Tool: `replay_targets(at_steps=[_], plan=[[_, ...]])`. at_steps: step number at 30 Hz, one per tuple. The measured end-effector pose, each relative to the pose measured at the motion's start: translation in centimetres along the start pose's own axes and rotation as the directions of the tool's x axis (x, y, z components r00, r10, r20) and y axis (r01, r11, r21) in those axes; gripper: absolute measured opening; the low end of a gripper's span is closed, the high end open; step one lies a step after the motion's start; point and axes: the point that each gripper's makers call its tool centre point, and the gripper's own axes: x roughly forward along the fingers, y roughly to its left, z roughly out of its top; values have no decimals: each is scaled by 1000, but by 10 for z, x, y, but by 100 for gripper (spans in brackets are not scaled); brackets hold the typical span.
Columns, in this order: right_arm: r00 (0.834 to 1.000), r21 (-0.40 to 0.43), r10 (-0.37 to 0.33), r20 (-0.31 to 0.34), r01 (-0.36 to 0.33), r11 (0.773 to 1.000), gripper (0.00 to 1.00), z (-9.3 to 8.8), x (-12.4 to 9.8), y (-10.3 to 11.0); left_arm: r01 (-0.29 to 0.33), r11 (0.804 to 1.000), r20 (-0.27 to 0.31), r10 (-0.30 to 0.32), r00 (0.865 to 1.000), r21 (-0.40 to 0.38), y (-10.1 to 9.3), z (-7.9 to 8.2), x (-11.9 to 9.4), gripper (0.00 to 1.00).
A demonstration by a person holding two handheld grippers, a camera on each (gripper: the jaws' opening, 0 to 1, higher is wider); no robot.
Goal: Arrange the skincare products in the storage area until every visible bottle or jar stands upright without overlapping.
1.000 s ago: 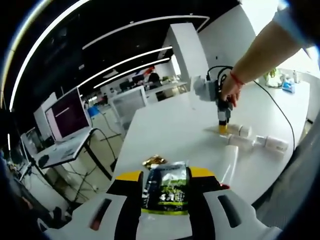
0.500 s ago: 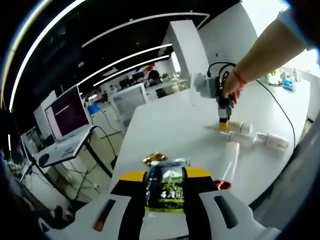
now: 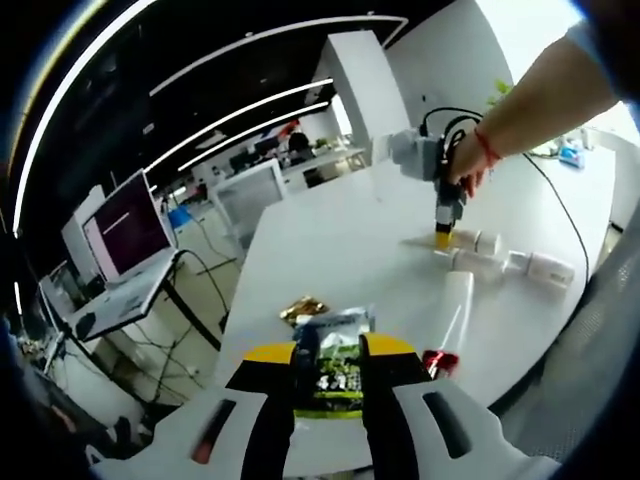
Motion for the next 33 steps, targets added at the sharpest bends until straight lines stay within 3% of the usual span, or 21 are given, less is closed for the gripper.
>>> replay_targets(at_steps=[6, 15, 21, 28, 33], plan=[[999, 29, -12, 33, 11, 1000, 25, 0, -1, 1, 11, 1000, -8, -10, 1000, 20, -3, -1, 0, 26], [1000, 72, -27, 14, 26, 997, 23, 1, -3, 0, 2, 1000, -3, -2, 1000, 18, 0, 0, 0, 26], [996, 74, -29, 81, 23, 997, 23, 9, -12, 1, -2, 1000, 5, 2, 1000, 15, 1, 1, -1, 26], [980, 57, -38, 195, 27, 998, 23, 10, -28, 1, 0, 1000, 15, 0, 1000, 21, 0, 2, -1, 26], [940, 71, -57, 336, 35, 997, 23, 14, -50, -5, 2, 1000, 22, -2, 1000, 8, 0, 3, -2, 25]])
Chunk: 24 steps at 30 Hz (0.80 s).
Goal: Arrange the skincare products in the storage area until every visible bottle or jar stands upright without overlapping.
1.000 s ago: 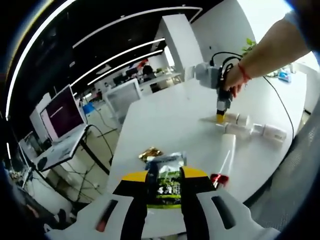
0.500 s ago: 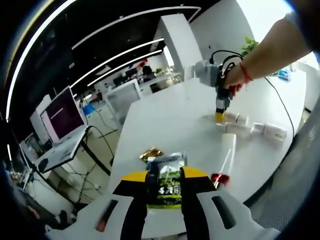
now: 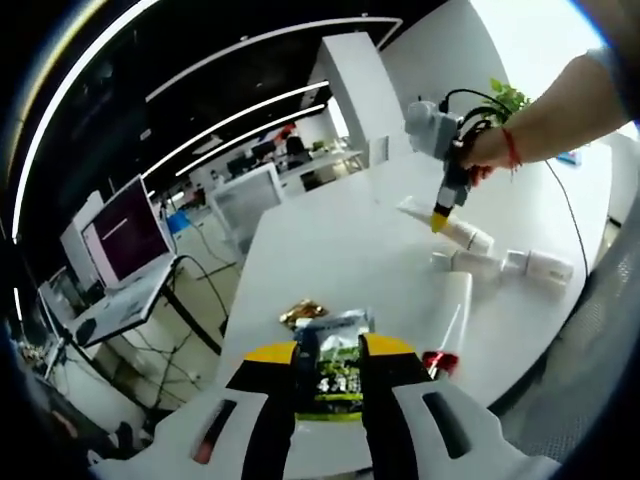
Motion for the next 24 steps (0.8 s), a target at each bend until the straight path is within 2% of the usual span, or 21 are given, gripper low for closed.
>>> replay_targets(at_steps=[4, 7, 13, 16, 17, 22, 24], plan=[[995, -29, -34, 96, 37, 999, 23, -1, -13, -5, 3, 1000, -3, -3, 1000, 2, -1, -1, 0, 25], [988, -20, -42, 151, 46, 999, 23, -4, -21, -6, 7, 1000, -10, -7, 1000, 6, -2, -2, 0, 25], [957, 18, -49, 286, 45, 999, 23, -9, -37, -10, 13, 1000, -25, -12, 1000, 11, -3, -4, 1, 25], [944, 23, -57, 324, 53, 998, 23, -13, -43, -10, 20, 1000, -30, -20, 999, -10, -2, -5, 1, 25], [935, 20, -62, 350, 59, 998, 23, -12, -46, -10, 28, 999, -32, -29, 999, -28, -3, -6, 1, 25], [911, 24, -74, 406, 70, 997, 23, -11, -60, -9, 77, 993, -34, -80, 996, -92, -7, -6, 2, 23], [882, 18, -67, 467, 67, 998, 23, -4, -74, -5, 124, 978, -13, -128, 992, -170, -11, -1, 1, 22]])
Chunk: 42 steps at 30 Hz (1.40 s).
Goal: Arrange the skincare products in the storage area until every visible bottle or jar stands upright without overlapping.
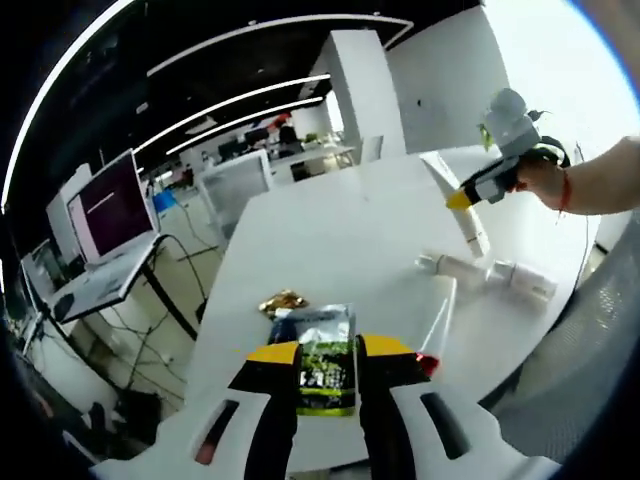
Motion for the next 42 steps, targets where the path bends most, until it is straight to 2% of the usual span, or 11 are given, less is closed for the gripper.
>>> replay_targets(at_steps=[5, 9, 15, 19, 25, 26, 27, 28, 30, 36, 42], plan=[[995, -3, 59, 75, -59, 998, 23, 16, -25, 20, 157, 972, 66, -148, 987, -174, -21, 33, 0, 19], [985, 14, 128, 117, -131, 991, 24, 22, -44, 43, 320, 911, 200, -274, 941, -260, -51, 68, 4, 24], [955, 24, 275, 107, -279, 960, 24, 22, -63, 89, 525, 769, 208, -483, 851, -366, -100, 76, 17, 25], [932, -16, 349, 94, -349, 937, 24, 19, -73, 119, 652, 631, 266, -601, 754, -420, -114, 89, 14, 25], [928, -95, 372, 23, -369, 925, 25, 1, -75, 148, 707, 500, 396, -594, 700, -500, -113, 83, 21, 26], [926, -120, 379, 8, -375, 919, 25, -3, -76, 152, 677, 462, 374, -588, 717, -573, -113, 76, 24, 25], [925, -145, 380, 6, -375, 916, 25, -5, -76, 155, 671, 438, 324, -634, 703, -598, -118, 73, 20, 24], [926, -180, 377, 8, -370, 912, 25, -6, -77, 157, 703, 478, 341, -638, 690, -527, -118, 80, 20, 22], [922, -216, 386, 14, -374, 902, 25, -6, -78, 162, 683, 518, 355, -596, 720, -514, -115, 79, 27, 19], [921, -280, 386, 40, -361, 889, 25, -5, -84, 168, 669, 607, 189, -664, 724, -430, -137, 55, 28, 17], [910, -236, 415, -10, -406, 883, 27, -15, -85, 169, 644, 649, 119, -661, 740, -405, -141, 50, 26, 14]])
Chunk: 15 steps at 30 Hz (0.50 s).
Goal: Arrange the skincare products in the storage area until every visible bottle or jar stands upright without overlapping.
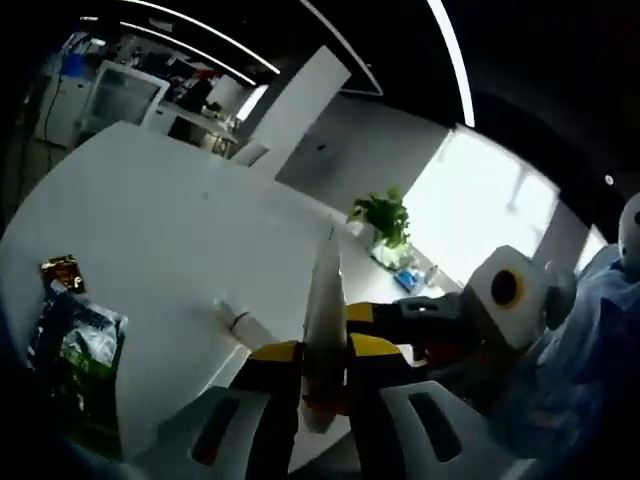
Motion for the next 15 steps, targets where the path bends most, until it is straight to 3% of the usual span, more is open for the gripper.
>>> replay_targets(at_steps=[1, 3, 6, 9, 15], plan=[[1000, 6, 15, -9, -15, 1000, 27, -2, 0, 1, -2, 998, -34, 0, 999, -55, 0, -6, -1, 14], [1000, 18, 28, -4, -28, 999, 27, -3, 0, 3, 2, 996, -51, -6, 999, -85, 2, -8, -1, 13], [999, -3, 32, 20, -31, 999, 28, -3, 4, 4, -11, 998, -52, 7, 999, -67, 4, -7, -1, 12], [995, -51, 72, 70, -69, 996, 29, -2, 9, 6, -67, 998, -57, 67, 996, 2, 10, -8, -4, 12], [979, 2, 184, 85, -184, 983, 28, -2, 7, 8, -89, 995, -78, 93, 993, 48, 10, -10, -5, 11]])
